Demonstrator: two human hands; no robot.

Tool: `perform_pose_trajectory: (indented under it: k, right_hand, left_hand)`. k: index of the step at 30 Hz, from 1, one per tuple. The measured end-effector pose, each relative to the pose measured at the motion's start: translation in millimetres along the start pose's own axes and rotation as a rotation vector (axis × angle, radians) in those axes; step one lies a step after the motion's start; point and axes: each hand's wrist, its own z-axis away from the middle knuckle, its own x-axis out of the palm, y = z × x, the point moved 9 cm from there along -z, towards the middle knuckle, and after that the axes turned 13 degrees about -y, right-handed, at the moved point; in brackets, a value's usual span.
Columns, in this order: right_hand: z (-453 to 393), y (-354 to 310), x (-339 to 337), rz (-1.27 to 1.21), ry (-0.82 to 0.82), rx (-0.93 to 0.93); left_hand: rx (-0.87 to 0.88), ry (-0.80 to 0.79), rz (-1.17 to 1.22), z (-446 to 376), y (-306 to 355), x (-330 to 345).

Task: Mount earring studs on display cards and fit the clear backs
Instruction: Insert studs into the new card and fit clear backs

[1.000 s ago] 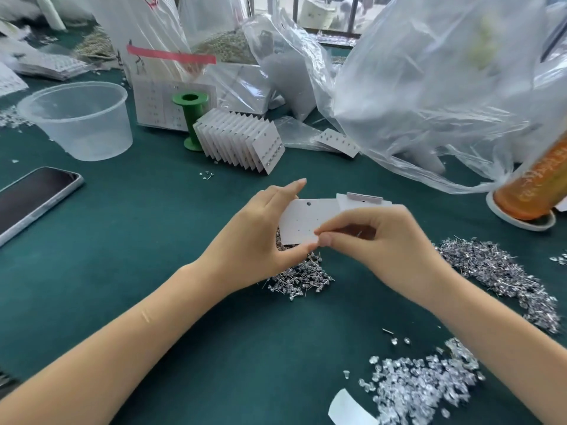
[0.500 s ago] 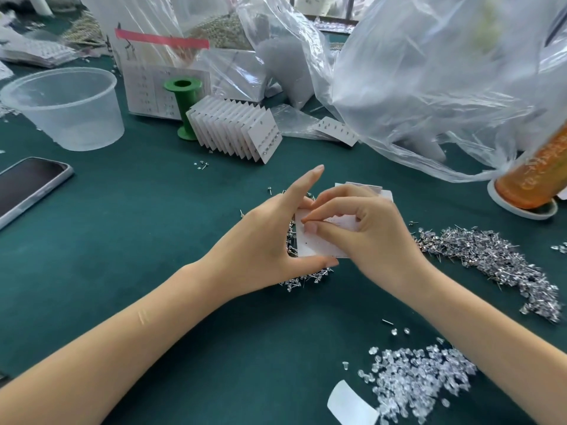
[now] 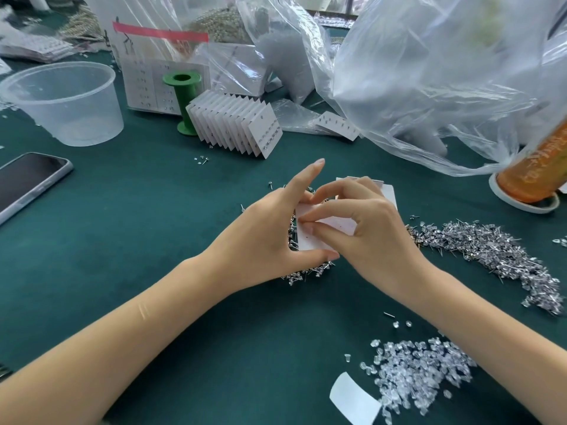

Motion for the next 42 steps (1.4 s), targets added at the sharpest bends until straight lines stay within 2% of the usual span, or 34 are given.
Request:
perform_pose_trajectory:
  k: [9, 10, 12, 14, 17, 19, 23, 31, 38, 42]
  right_hand:
    - [3, -2, -24, -0.033, 0.061, -0.021]
    - [3, -4, -24, -0.023, 0.016, -0.041]
    - [3, -5, -13, -0.024, -0.178, -0.037]
    - [6, 0, 4, 0.099, -0.353, 0.022]
    - [9, 1, 17, 0.349, -0.362, 0.032]
    - [10, 3, 23, 0.358, -0.350, 0.047]
    - [10, 1, 24, 0.247, -0.283, 0.025]
    - [9, 0, 11, 0.174, -0.235, 0.037]
    - [2, 6, -4, -0.205, -0.200, 0.054]
    - [-2, 19, -15, -0.433, -0.064, 0.089]
  left_hand:
    - [-0.059, 0.065, -0.002, -1, -14, -16]
    - [-0.068, 0.076, -0.011, -1, -16, -18]
    - [-0.085, 0.106, -0.026, 0, -22, -23]
    - [-0.101, 0.133, -0.044, 0, -26, -27]
    - [-0.116, 0.150, -0.055, 1, -29, -30]
    - [-0.123, 0.147, -0.064, 1, -31, -30]
    - [-0.125, 0.136, -0.071, 0, -32, -28]
    - [-0.134, 0.130, -0.077, 0, -33, -27]
    - [-0.109, 0.112, -0.069, 0, -27, -24]
    - [-0.095, 0.068, -0.048, -1, -23, -19]
